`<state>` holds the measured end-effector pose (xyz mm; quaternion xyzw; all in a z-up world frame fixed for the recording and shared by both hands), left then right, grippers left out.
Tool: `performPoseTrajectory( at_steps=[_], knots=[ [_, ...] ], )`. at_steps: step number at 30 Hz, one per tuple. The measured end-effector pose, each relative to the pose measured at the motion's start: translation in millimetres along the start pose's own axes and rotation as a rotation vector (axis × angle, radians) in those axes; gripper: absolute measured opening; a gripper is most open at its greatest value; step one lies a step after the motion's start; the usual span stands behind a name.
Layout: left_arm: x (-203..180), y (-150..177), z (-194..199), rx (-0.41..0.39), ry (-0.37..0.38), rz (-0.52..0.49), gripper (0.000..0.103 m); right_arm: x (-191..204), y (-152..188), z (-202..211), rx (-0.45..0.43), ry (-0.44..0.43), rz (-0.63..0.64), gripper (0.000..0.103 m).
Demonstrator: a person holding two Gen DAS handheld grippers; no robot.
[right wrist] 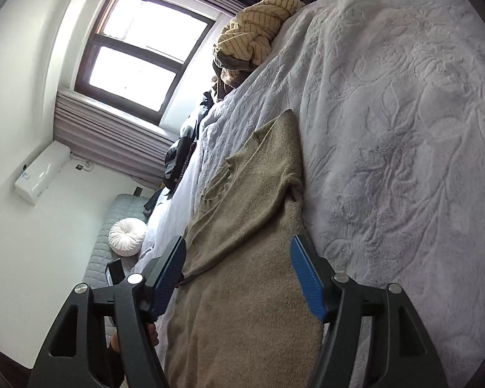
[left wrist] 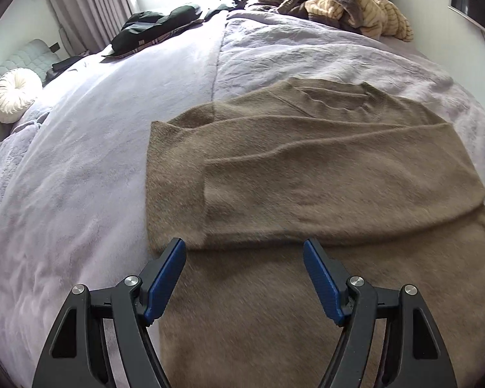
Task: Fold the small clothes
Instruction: 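Open the right gripper and withdraw it beside the folded side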
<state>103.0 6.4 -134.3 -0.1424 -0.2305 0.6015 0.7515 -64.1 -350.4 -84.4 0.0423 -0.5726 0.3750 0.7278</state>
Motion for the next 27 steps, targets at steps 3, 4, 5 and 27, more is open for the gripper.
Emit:
performPoseTrajectory(
  at_steps=[3,4,5,27],
  knots=[
    [-6,7,3,0.017,0.016,-0.006,0.076,6,3,3,0.001,0.002,0.009,0.080],
    [-9,9,5,0.015,0.020,-0.012,0.085,6,3,5,0.001,0.001,0.010,0.080],
    [-11,10,6,0.012,0.018,-0.015,0.097,8,3,6,-0.001,0.001,0.013,0.080],
    [-34,30,51,0.000,0.073,-0.052,0.103,45,8,20,-0.018,-0.029,0.094,0.103]
  ],
)
Point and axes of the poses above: each gripper's, at about its wrist camera, not at the fingertips, and z roughly against the way its jaws point, x to its left, y to its underside, the point moved 9 cm from there along -z, roughly the way its jaws point, and after that the axes turned 5 degrees about -y, right-handed, at the moved point
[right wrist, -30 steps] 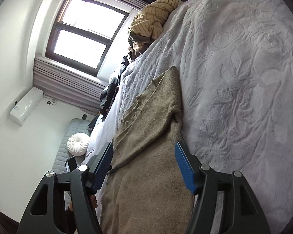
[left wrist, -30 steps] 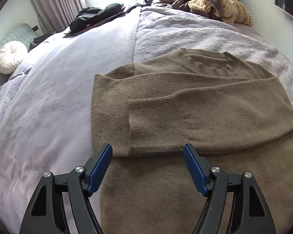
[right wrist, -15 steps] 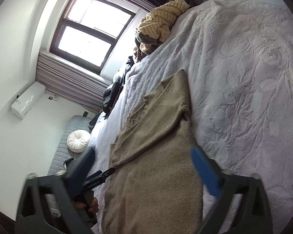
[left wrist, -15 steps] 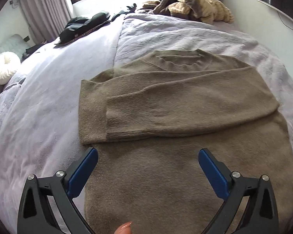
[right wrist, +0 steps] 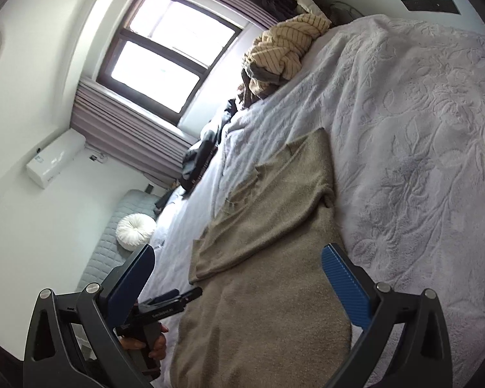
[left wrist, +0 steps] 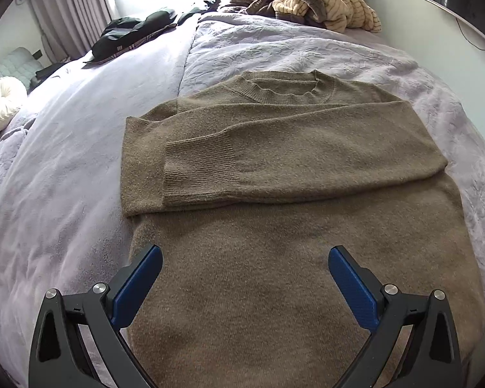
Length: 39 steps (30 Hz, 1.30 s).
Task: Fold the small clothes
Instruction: 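Open the right gripper and withdraw it beside the folded side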
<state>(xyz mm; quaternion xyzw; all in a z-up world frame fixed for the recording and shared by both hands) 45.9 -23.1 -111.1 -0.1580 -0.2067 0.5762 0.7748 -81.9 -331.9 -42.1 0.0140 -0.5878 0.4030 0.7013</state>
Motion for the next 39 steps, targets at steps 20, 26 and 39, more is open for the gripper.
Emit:
performPoseTrajectory(
  at_steps=[20,26,39],
  knots=[
    [31,33,19,-0.033,-0.040,0.046,0.103,-20,21,-13,0.065,0.078,-0.102,0.103],
    [41,53,23,-0.014,-0.014,0.105,0.103,-21,37,-23,0.132,0.121,-0.104,0.103],
    [65,90,32,-0.007,-0.017,0.179,0.103,-20,70,-33,0.241,0.203,-0.055,0.103]
  ],
)
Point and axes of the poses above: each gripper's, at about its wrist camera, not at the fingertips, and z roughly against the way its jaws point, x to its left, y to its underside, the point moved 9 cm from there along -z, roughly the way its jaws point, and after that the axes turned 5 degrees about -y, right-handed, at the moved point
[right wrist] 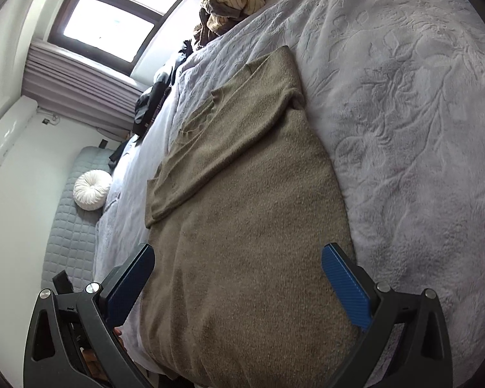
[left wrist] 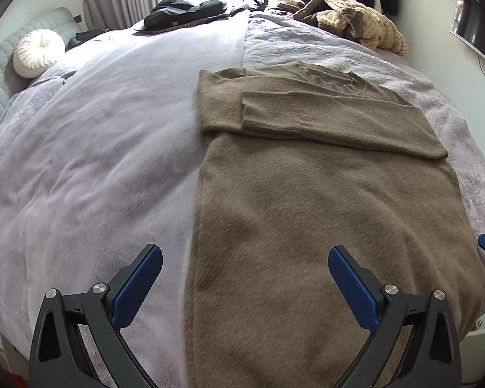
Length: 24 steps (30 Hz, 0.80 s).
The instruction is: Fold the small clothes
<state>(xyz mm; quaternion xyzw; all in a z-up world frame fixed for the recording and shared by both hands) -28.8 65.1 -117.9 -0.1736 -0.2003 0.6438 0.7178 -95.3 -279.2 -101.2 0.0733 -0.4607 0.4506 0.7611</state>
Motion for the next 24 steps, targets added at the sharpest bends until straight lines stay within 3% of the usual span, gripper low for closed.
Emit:
performPoseTrajectory(
  at_steps=[24],
  knots=[
    [39,55,-3,0.043,0.028,0.083,0.103,-6,33,18,0.015,0.065,0.056,0.103]
  ],
)
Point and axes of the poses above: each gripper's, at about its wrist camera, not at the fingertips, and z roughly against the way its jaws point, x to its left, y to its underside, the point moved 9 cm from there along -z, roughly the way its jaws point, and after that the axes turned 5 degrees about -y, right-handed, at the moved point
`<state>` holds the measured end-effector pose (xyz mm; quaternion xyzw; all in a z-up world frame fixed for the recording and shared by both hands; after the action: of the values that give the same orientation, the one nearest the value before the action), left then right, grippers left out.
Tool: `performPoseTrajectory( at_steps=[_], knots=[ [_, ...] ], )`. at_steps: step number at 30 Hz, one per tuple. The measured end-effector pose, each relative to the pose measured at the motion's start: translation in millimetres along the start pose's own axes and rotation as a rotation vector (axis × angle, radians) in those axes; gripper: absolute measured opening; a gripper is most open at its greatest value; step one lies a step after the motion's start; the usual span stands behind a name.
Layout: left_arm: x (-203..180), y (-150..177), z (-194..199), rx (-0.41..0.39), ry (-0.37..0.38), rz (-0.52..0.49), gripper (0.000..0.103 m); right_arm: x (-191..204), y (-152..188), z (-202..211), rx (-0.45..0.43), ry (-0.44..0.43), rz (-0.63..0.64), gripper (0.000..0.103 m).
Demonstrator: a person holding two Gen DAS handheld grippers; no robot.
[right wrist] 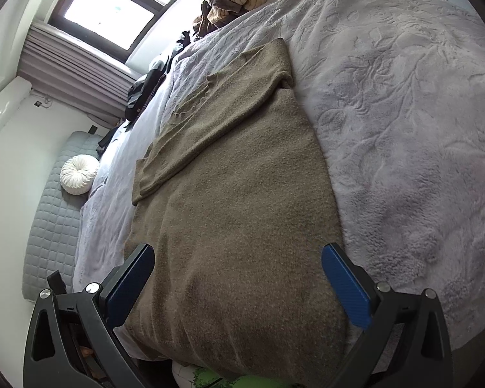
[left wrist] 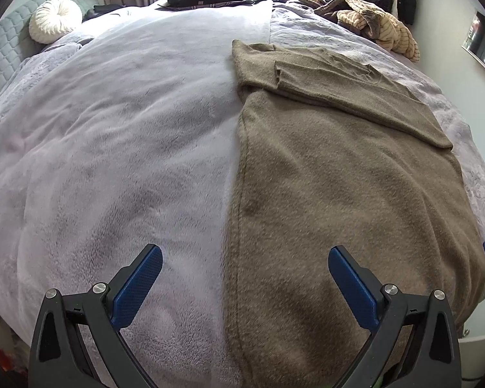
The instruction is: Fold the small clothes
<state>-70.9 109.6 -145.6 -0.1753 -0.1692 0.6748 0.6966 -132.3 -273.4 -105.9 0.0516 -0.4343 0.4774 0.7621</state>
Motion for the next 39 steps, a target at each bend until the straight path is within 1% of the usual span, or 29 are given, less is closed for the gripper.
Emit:
performPoseTrajectory(
  at_steps=[10,13,15,18,19,23,26,28,32,33,37,39],
  knots=[
    [0,10,0,0.004,0.012,-0.007,0.103,3,6,7,-0.017,-0.004,0.023,0.103],
    [0,13,1,0.002,0.030,-0.010,0.103,6,11,9,-0.015,-0.013,0.042,0.103],
    [-2,16,4,0.000,0.071,-0.011,0.103,9,14,12,-0.015,-0.031,0.054,0.103],
    [-8,25,9,0.008,0.205,-0.012,0.103,11,23,18,-0.015,-0.060,0.074,0.103],
    [-9,30,11,0.013,0.228,-0.020,0.103,10,26,19,-0.014,-0.069,0.077,0.103],
    [-15,44,19,-0.004,0.258,-0.102,0.103,6,43,27,-0.009,-0.126,0.077,0.103],
    [-22,54,28,0.004,0.319,-0.134,0.103,1,56,33,0.007,-0.171,0.065,0.103],
    [-27,59,34,0.012,0.354,-0.143,0.103,-2,64,35,0.012,-0.190,0.059,0.103],
    [-31,65,41,0.025,0.362,-0.157,0.103,-13,77,36,0.023,-0.203,0.031,0.103],
    [-31,66,43,0.032,0.374,-0.153,0.103,-14,80,36,0.024,-0.208,0.027,0.103],
    [-32,76,55,0.080,0.467,-0.137,0.103,-18,85,39,0.019,-0.215,0.027,0.103],
    [-33,83,55,0.100,0.478,-0.138,0.103,-20,89,40,0.018,-0.223,0.025,0.103]
  ],
)
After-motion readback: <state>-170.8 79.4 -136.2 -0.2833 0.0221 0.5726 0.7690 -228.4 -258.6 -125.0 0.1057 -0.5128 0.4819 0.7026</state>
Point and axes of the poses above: each gripper's, at about its wrist camera, not at the fingertips, and z roughly against the way its jaws point, x to its left, y to its underside, the point moved 9 cm from there along -z, roughly the way its jaws point, and after that the axes turned 5 degrees about -y, right-handed, at the moved point
